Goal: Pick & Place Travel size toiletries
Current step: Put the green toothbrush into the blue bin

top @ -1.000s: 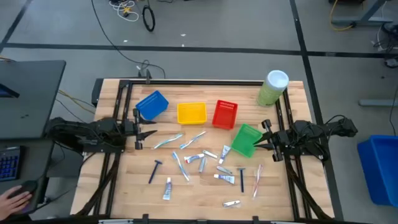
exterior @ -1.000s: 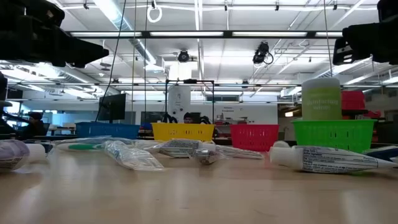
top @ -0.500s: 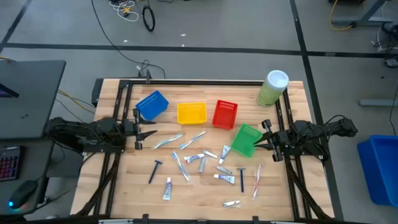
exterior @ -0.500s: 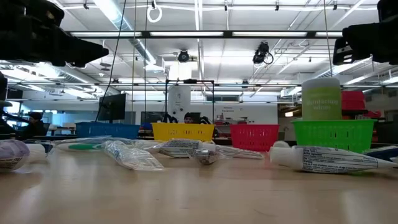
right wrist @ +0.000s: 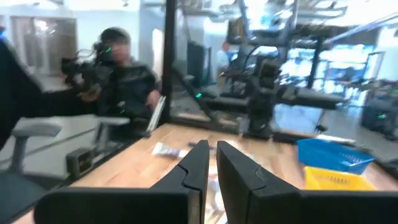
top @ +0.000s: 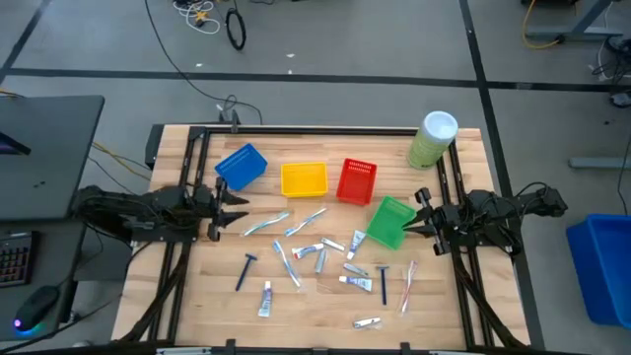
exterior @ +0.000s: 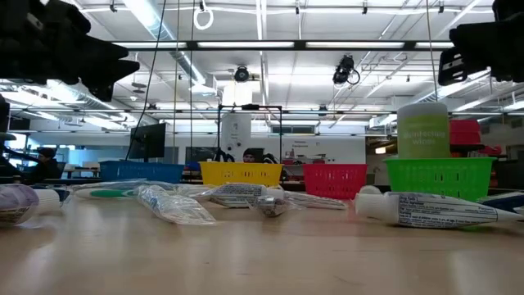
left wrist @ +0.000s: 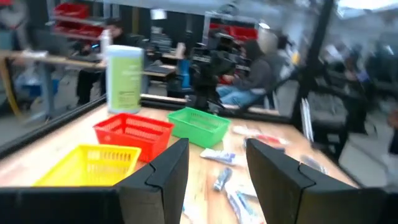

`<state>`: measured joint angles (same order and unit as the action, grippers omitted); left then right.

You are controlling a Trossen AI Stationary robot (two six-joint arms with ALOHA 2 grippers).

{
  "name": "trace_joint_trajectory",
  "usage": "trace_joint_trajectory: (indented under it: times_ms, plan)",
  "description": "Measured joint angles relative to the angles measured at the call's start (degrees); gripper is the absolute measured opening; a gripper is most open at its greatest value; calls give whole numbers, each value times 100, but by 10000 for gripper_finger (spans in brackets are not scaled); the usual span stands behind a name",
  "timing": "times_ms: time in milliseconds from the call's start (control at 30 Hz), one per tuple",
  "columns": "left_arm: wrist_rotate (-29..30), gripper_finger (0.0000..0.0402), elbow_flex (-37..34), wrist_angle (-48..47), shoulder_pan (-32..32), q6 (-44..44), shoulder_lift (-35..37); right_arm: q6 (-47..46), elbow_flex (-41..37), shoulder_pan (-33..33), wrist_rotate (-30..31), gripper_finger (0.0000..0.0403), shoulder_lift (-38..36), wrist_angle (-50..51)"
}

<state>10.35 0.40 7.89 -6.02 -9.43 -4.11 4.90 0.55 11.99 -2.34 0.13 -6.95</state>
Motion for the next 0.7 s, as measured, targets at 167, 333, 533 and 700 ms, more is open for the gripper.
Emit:
trace_joint_trajectory:
  times_ms: [167, 333, 533, 700]
  plan:
    - [696, 169, 2, 97, -2, -791, 1, 680, 0, -40, 3359, 40, 208, -614]
    - [1080, 169, 52, 179, 0, -388, -154, 1238, 1, -380, 2878, 58, 633, -1503]
    - [962, 169, 651, 168, 0, -5, -927, 1780, 244, -1053, 2276, 120, 1658, -3077]
    - [1171, 169, 1377, -550, 0, -143, -2021, 1175, 774, -1568, 1623, 164, 2984, -2931]
